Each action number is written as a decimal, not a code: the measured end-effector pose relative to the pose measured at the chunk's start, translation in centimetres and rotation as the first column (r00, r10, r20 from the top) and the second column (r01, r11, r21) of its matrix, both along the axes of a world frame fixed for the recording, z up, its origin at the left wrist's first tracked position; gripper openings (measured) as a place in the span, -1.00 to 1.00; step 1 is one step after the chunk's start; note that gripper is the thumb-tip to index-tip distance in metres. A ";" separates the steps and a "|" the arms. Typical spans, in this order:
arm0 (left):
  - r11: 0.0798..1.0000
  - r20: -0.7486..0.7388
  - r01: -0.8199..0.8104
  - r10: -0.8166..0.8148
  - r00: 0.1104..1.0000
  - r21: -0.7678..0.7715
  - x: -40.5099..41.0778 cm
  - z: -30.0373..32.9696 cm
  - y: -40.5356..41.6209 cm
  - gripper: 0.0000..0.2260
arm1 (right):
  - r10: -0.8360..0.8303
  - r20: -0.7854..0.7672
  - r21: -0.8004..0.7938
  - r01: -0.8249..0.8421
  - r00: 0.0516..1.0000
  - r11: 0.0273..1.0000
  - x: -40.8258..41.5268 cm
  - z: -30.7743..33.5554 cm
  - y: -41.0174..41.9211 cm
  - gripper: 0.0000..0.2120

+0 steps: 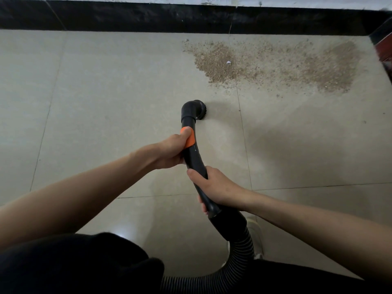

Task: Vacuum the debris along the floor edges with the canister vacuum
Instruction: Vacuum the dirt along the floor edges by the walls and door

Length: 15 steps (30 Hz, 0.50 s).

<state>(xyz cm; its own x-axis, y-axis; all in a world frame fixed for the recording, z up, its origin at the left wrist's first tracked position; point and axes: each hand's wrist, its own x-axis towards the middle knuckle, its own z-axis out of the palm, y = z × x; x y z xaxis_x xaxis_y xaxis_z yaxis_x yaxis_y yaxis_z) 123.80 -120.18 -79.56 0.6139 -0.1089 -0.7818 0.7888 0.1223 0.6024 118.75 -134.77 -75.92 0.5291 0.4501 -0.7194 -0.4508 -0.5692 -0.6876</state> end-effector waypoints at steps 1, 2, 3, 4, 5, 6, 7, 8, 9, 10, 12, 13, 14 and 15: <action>1.000 0.008 0.005 -0.005 1.000 0.009 0.3 0.0 -0.3 -0.66 | -0.009 0.007 0.001 0.009 1.000 1.000 0.1 -0.1 -0.2 -0.69; 1.000 0.020 0.008 -0.008 1.000 0.020 0.7 0.0 -0.7 -0.66 | -0.027 0.013 0.003 0.027 1.000 1.000 0.4 -0.3 -0.4 -0.69; 1.000 0.036 0.007 -0.008 0.999 0.031 1.2 0.1 -1.1 -0.65 | -0.052 0.016 0.008 0.052 0.999 0.999 0.8 -0.4 -0.6 -0.69; 0.999 0.052 0.000 -0.002 0.999 0.042 1.7 0.1 -1.4 -0.65 | -0.078 0.021 0.015 0.077 0.997 0.997 1.3 -0.6 -0.8 -0.70; 0.998 0.067 -0.010 0.006 0.998 0.055 2.4 0.1 -1.6 -0.64 | -0.097 0.030 0.022 0.096 0.995 0.995 1.9 -0.8 -0.8 -0.69; 0.997 0.081 -0.019 0.013 0.997 0.069 3.0 0.0 -1.8 -0.63 | -0.105 0.045 0.027 0.104 0.993 0.994 2.6 -1.0 -0.9 -0.69; 0.996 0.093 -0.027 0.020 0.995 0.082 3.7 -0.1 -1.8 -0.62 | -0.103 0.061 0.028 0.102 0.993 0.994 3.3 -1.2 -0.8 -0.69; 0.995 0.103 -0.037 0.027 0.994 0.094 4.3 -0.2 -1.8 -0.62 | -0.097 0.073 0.029 0.095 0.993 0.995 4.0 -1.3 -0.8 -0.68; 0.994 0.109 -0.046 0.034 0.993 0.104 5.0 -0.3 -1.7 -0.61 | -0.088 0.080 0.028 0.086 0.993 0.996 4.8 -1.5 -0.7 -0.68; 0.992 0.110 -0.052 0.039 0.993 0.114 5.5 -0.4 -1.5 -0.61 | -0.073 0.088 0.024 0.071 0.993 0.997 5.5 -1.6 -0.5 -0.68; 0.990 0.104 -0.055 0.042 0.994 0.132 6.7 -0.7 -0.9 -0.60 | -0.029 0.117 0.010 0.028 0.993 1.000 7.1 -2.0 -0.2 -0.67; 0.989 0.100 -0.050 0.036 0.994 0.143 7.2 -0.8 -0.6 -0.59 | -0.014 0.128 0.007 0.014 0.992 1.000 8.0 -2.2 0.0 -0.67; 0.987 0.095 -0.045 0.030 0.995 0.156 7.8 -0.9 -0.3 -0.59 | -0.007 0.135 0.006 0.006 0.991 1.000 8.9 -2.3 0.2 -0.67; 0.984 0.093 -0.049 0.034 0.995 0.169 8.5 -0.9 0.0 -0.58 | 0.000 0.137 0.007 -0.001 0.991 1.000 9.8 -2.4 0.5 -0.66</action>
<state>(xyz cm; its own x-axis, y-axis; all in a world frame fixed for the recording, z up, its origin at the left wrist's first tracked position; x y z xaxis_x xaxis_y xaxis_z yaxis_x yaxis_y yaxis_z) 132.27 -120.13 -80.43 0.6831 0.0488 -0.7287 0.7275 0.0426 0.6848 128.54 -134.31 -78.31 0.6224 0.4553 -0.6366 -0.3513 -0.5643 -0.7471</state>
